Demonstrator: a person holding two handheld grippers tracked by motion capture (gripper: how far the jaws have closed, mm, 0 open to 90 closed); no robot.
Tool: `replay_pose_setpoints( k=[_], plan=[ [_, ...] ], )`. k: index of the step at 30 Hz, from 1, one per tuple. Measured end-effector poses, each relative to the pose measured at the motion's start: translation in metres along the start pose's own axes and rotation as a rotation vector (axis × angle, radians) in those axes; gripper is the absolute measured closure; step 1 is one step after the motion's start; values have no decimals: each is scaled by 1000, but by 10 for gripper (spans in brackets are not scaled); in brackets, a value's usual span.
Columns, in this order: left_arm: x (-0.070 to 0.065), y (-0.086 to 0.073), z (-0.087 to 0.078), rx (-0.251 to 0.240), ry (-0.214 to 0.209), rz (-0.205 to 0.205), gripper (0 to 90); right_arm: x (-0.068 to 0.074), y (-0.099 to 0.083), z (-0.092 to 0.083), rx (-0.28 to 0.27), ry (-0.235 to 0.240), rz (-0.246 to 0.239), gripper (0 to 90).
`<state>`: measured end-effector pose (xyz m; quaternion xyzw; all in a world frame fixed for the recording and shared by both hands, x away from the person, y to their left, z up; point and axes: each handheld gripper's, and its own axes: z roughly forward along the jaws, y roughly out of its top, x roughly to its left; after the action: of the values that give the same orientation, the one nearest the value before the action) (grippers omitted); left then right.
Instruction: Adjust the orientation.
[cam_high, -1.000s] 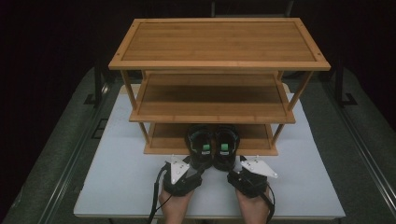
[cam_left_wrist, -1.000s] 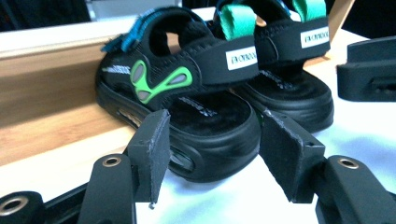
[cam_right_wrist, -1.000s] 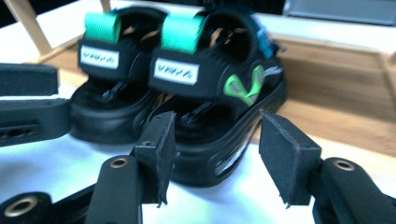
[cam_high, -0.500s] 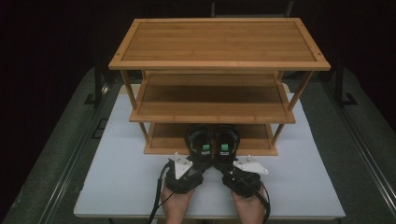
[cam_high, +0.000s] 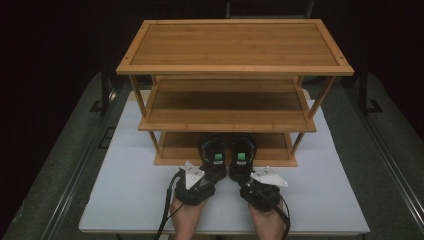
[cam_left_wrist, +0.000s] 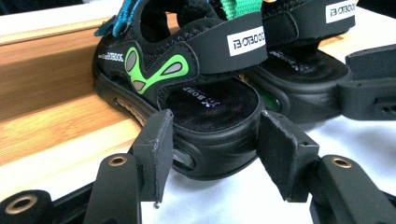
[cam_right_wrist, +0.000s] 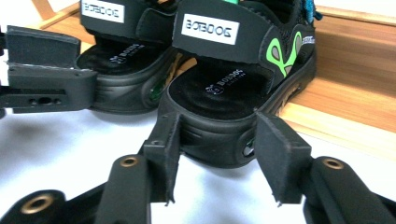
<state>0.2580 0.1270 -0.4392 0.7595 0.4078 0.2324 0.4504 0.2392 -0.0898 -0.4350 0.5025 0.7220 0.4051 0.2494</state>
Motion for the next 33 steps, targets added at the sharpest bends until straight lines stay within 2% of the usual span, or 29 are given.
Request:
replay_pose_setpoints(
  k=[3, 25, 33],
  plan=[
    [1, 3, 3, 4, 1, 4, 454, -2, 2, 3, 5, 5, 8, 520],
    [12, 15, 25, 28, 7, 58, 454, -7, 13, 25, 2, -14, -18, 522],
    [11, 16, 28, 26, 17, 56, 463, -9, 15, 29, 0, -21, -22, 517]
  ],
)
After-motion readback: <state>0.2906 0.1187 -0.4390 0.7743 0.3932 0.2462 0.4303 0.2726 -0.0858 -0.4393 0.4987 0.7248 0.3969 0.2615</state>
